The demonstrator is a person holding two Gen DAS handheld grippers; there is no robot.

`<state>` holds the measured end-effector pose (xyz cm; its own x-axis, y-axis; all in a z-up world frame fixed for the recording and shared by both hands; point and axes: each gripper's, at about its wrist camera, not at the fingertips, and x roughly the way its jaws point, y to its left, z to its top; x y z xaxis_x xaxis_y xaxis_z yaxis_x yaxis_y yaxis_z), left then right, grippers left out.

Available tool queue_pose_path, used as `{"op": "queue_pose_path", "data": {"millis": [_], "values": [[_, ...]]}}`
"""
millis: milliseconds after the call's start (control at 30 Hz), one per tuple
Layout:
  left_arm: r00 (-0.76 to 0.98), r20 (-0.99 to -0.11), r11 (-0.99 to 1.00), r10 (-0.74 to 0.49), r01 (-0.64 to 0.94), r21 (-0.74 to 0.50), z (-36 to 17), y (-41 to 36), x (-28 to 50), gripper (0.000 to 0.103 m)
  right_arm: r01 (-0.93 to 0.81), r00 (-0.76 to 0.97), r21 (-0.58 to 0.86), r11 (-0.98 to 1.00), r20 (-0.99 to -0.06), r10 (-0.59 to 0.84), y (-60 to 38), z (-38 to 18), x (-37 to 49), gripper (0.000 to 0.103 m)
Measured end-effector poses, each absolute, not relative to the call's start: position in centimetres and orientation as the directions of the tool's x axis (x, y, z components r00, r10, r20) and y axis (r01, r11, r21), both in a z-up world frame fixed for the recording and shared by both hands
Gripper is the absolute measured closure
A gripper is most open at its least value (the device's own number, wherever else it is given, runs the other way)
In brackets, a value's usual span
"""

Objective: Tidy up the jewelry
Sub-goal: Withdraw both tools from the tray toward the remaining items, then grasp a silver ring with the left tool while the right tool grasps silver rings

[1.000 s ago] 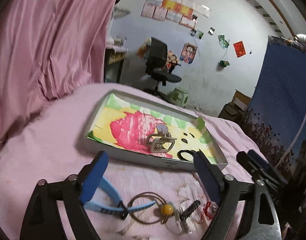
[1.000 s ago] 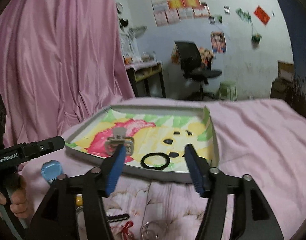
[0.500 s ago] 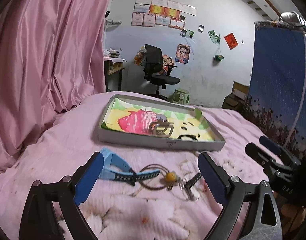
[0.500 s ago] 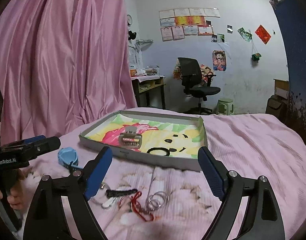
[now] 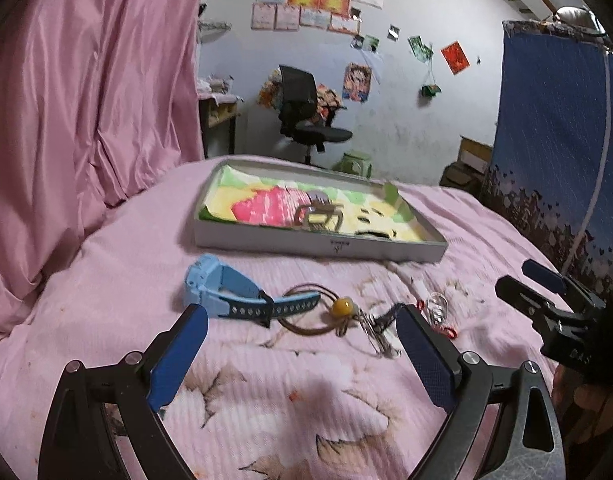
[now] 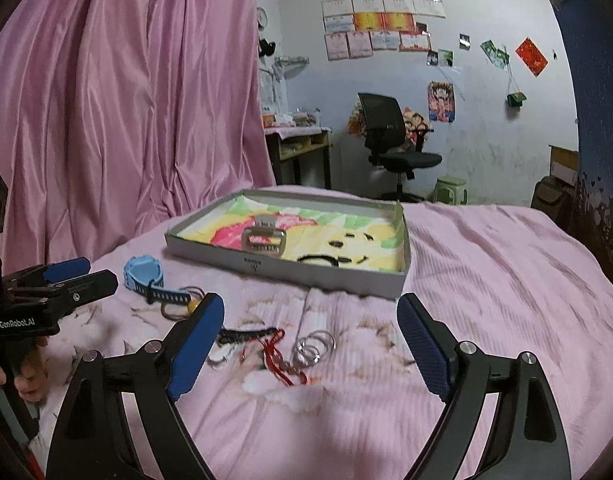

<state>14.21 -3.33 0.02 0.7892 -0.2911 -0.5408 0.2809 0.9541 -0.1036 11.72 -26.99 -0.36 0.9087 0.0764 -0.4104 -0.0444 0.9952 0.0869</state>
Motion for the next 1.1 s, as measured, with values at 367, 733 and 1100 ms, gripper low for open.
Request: {"op": "queue_pose_path", "data": {"millis": [367,733,1100], "values": [[0.684,-0.622,0.914,-0.382,0.380,-0.143,-1.3,-4.5,15.2,0.019,-0.019,0.850,0.074,0.997,-0.524,0.055,-27.2,-2.0,13.2,0.019],[0.554,-0.673,0.853,-0.489,0.467,-0.235,-2.7,-6.9,17.0,0.061,-0.046,0.774,0.100,0.994,-0.625,0.099,-27.1,-3.9,14.9,0.057],[0.504,-0.705,0.859,-0.499,0.394,-0.327,-4.2,-6.7,19.2,0.087,-0.029,0.713,0.156,0.987,-0.689,0.130,-27.9,-5.4,17.8,0.076]]}}
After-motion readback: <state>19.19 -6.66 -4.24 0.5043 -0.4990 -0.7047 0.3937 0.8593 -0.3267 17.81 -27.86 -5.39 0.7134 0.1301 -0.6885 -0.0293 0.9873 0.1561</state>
